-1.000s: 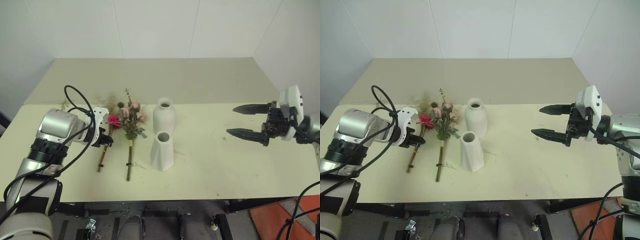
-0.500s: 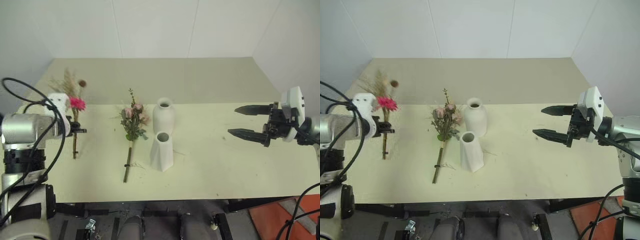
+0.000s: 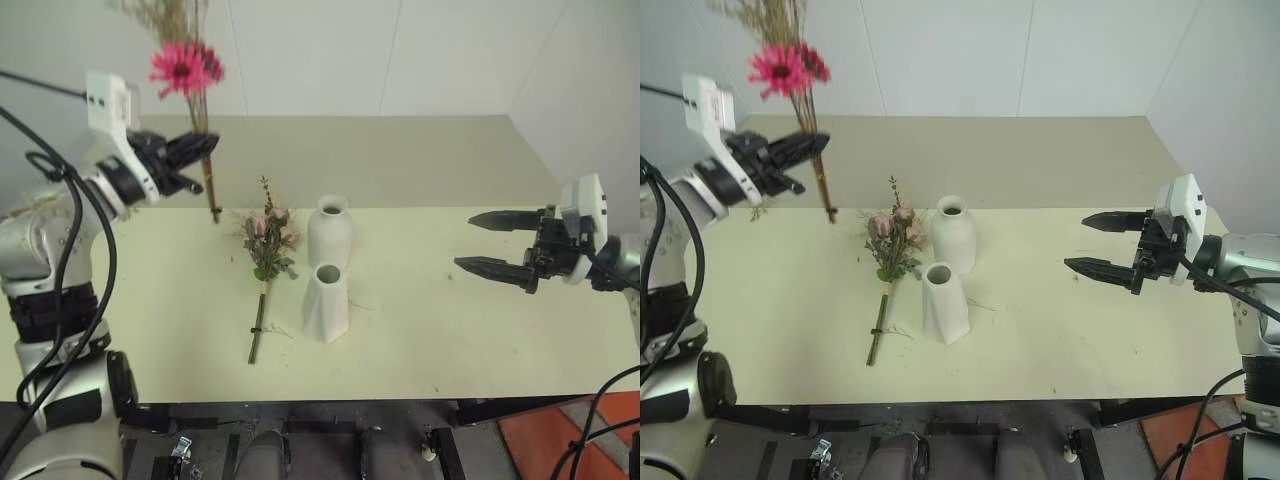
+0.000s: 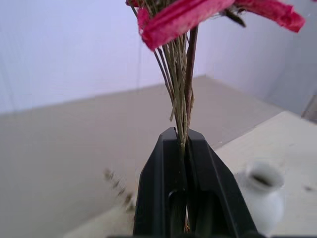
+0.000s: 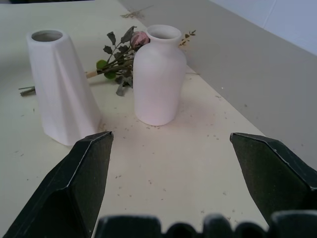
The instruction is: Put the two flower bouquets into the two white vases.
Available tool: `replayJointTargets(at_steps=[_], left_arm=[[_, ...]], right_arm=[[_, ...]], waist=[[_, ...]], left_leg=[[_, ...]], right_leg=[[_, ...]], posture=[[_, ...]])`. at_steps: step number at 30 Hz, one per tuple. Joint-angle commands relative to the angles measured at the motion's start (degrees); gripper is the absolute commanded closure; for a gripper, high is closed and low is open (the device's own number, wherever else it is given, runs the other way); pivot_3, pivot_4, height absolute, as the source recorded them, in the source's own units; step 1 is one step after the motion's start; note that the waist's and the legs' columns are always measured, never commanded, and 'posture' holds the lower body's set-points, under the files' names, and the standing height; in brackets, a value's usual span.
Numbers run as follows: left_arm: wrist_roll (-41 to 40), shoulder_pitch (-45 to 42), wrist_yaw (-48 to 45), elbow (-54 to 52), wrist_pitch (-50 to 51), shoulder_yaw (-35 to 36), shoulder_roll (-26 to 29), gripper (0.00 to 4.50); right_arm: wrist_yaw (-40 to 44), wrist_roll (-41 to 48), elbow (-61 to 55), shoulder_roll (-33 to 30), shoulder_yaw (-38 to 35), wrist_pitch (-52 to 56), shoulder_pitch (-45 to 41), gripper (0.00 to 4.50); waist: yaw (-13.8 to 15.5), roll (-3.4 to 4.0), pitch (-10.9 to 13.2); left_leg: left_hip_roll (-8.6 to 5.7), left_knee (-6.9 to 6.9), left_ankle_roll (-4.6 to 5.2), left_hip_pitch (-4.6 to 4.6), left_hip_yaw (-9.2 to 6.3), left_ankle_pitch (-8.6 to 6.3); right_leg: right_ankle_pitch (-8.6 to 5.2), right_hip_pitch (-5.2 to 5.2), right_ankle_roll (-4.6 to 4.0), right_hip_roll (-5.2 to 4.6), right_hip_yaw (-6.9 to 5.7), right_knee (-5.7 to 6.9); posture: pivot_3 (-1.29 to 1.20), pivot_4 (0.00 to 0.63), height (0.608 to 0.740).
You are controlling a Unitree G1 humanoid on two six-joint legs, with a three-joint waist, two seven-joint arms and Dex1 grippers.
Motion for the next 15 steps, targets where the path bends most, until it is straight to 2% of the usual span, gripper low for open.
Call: replayJointTargets(at_steps=[1, 9, 15], left_arm=[[-2.17, -4.86, -4.15, 3.48, -6.25, -1.32, -2.9, 4.49], [2.46, -13.2, -11.46, 18.93, -17.98, -9.33, -10.39, 4.49], [4.7, -16.77, -14.83, 26.84, -23.35, -11.98, -14.26, 4.49]], right_arm=[[-1.21, 2.04, -3.14, -0.43, -2.81, 0.54, 0.65, 0.0], [-5.12, 4.11, -8.49, -0.58, -5.61, 2.61, 4.63, 0.0], [-7.5, 5.58, -12.1, -0.91, -8.24, 4.3, 8.1, 0.0]], waist=[[0.04, 0.0, 0.0], [-0.02, -0.01, 0.0], [-0.14, -0.01, 0.0]], left_leg=[[0.0, 0.0, 0.0, -0.01, 0.0, 0.0], [-0.02, 0.04, 0.01, -0.02, 0.0, 0.0], [-0.02, 0.04, 0.02, -0.04, 0.0, 0.0]], right_leg=[[0.0, 0.0, 0.0, 0.01, -0.01, -0.01], [0.0, 0.01, 0.01, 0.02, 0.0, -0.01], [0.0, -0.01, 0.01, 0.04, 0.03, -0.02]], posture=[[0.0, 0.15, 0.74], [0.0, 0.15, 0.74], [0.0, 0.15, 0.74]])
